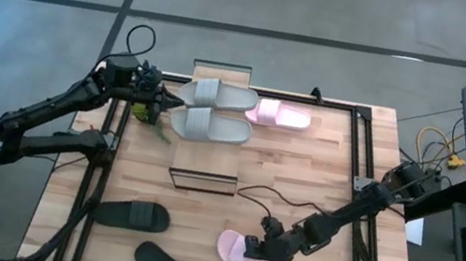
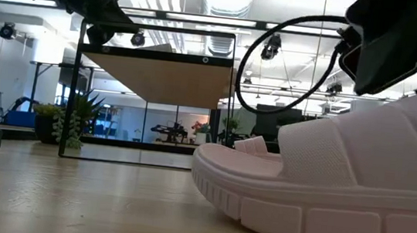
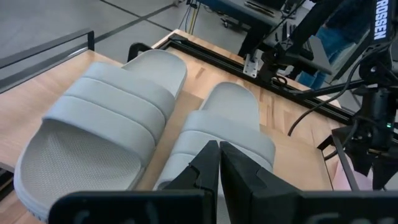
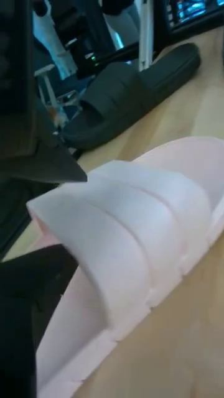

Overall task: Pick and place slides into the shelf
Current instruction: Move the pink slide to the upper middle of the table aligned with the other pink slide

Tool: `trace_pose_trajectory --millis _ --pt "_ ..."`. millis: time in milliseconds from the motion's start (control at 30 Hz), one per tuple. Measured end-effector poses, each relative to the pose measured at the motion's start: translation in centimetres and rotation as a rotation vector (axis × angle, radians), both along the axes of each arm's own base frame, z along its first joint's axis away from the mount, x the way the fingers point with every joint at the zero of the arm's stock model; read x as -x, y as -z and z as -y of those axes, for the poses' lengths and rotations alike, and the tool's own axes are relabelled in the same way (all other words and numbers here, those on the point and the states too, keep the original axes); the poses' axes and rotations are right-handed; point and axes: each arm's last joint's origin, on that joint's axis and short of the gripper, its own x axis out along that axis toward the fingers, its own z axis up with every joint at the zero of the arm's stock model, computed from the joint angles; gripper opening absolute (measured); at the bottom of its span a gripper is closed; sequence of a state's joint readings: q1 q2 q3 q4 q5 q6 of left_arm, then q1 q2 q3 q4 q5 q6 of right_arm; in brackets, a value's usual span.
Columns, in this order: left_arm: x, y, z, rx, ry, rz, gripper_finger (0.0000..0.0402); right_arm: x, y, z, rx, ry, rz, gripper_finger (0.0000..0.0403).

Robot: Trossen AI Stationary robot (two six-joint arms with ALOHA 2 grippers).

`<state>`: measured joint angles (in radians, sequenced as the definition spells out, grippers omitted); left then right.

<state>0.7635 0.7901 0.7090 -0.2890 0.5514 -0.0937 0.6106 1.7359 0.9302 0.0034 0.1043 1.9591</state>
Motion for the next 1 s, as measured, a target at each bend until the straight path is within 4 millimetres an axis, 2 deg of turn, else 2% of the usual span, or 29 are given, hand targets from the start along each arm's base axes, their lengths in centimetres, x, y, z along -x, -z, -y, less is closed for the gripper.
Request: trace_pose_trajectory --millis 233,300,533,633,733,867,1000 --pt "0.0 0.0 0.0 -0.006 0.002 -0.002 0.0000 0.2 0.3 0.3 0.031 0.045 -0.036 0.0035" --pt "0.0 0.0 0.0 -0.005 0.002 -0.002 0.0000 0.3 0.3 0.3 0.036 0.065 -0.032 0.0017" --pt "0.0 0.0 0.0 -0.005 0.000 -0.002 0.0000 0.5 0.1 0.8 0.091 0.209 -0.012 0.0013" --pt "0.0 0.0 0.0 -0.006 0.000 -0.002 0.0000 1.8 -0.4 1.2 0.159 0.282 -0.076 0.0012" --pt "0.0 0.0 0.0 -0.006 0.000 -0.002 0.0000 3.4 -1.7 1.8 0.260 0.334 -0.213 0.0012" --pt "0.0 0.0 0.0 -0.008 -0.001 -0.001 0.0000 5.3 -4.0 3.2 0.405 0.337 -0.340 0.0012" --pt "-0.1 -0.2 -0.2 -0.025 -0.005 0.017 0.0000 6.6 -4.7 5.9 0.483 0.371 -0.354 0.0012"
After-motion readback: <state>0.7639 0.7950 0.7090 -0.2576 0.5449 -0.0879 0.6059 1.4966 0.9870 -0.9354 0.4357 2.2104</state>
